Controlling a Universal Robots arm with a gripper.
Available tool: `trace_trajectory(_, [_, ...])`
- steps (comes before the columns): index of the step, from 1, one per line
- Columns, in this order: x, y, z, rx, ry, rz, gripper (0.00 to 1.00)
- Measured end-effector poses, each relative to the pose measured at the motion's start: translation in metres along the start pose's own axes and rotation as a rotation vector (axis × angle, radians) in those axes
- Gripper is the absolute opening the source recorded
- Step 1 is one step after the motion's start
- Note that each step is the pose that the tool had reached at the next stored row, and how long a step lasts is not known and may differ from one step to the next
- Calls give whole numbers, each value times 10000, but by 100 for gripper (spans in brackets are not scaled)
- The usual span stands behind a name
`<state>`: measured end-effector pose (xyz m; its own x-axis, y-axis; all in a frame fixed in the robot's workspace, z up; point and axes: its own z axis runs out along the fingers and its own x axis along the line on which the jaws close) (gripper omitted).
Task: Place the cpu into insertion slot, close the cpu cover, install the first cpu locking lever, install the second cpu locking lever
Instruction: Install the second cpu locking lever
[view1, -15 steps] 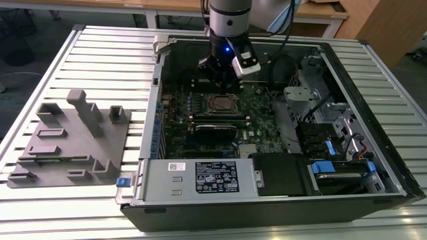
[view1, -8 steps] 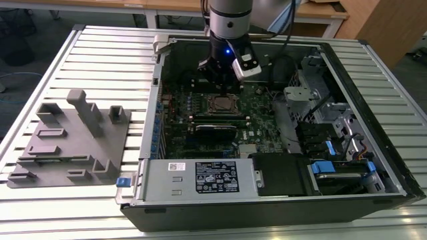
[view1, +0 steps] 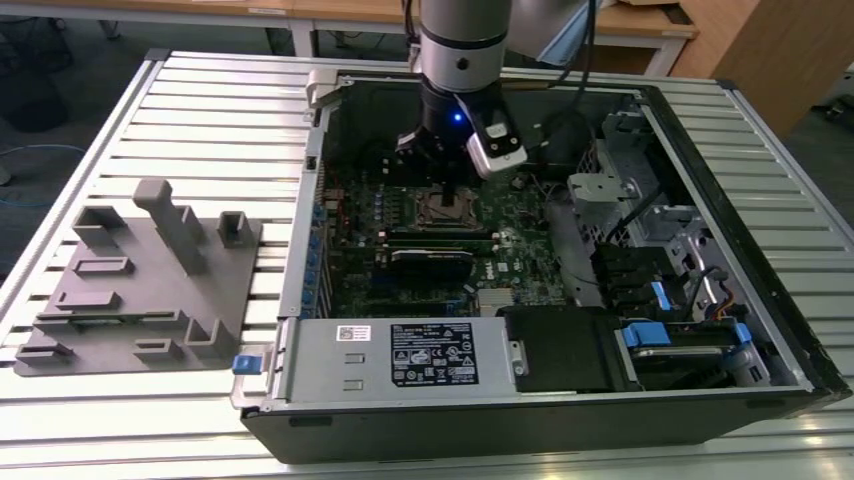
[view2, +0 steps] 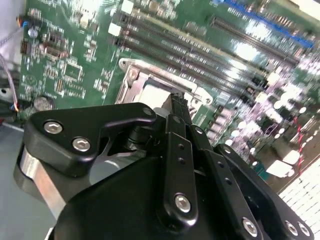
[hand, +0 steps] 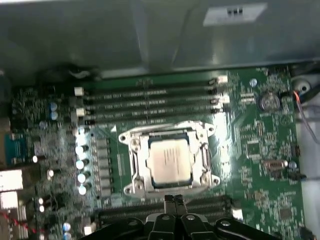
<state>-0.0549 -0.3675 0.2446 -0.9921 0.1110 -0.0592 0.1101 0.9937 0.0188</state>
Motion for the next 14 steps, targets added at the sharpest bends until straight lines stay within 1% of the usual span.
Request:
trace_trajectory(2, [-4, -34, -1, 2, 1, 0, 10])
trace_trajectory(8, [-3, -37, -1, 1, 0, 0, 10])
trace_trajectory(12, [1, -64, 0, 2, 0, 0, 10])
trace_trajectory(14, [16, -70, 6, 0, -2, 2, 10])
